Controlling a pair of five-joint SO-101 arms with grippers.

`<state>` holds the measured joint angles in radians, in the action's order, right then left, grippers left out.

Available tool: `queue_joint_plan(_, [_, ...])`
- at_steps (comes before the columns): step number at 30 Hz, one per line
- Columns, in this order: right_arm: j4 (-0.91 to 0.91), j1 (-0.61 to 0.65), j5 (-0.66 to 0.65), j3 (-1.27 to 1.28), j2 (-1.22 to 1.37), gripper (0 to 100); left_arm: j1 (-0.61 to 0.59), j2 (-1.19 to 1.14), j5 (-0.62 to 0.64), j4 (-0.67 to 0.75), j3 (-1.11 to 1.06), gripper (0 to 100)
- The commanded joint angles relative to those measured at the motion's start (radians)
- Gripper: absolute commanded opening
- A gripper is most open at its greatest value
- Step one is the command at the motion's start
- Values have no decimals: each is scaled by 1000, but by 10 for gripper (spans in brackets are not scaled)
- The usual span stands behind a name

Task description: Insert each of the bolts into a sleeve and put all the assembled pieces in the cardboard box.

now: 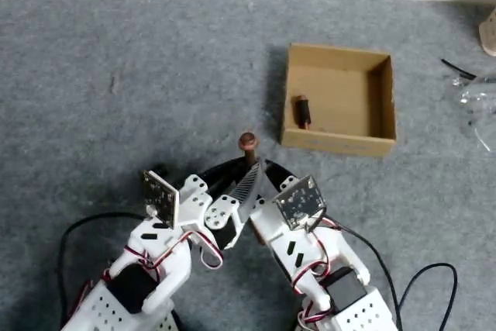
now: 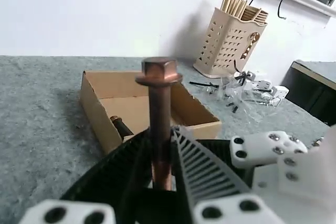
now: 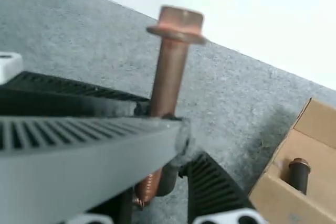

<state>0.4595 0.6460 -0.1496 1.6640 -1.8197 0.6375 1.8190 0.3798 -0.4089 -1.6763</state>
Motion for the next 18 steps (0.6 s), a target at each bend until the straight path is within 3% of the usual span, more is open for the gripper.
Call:
queue_joint_plan(1, [-50, 1, 17, -27, -19, 5, -5, -5, -3, -12, -19, 6])
queue_joint_plan(12, [-48, -5, 17, -24, -19, 5, -15, -2, -8, -103, -19, 6])
queue_joint_plan(18, [-48, -88, 18, -22, -19, 5, -54, 4, -5, -95, -16, 7])
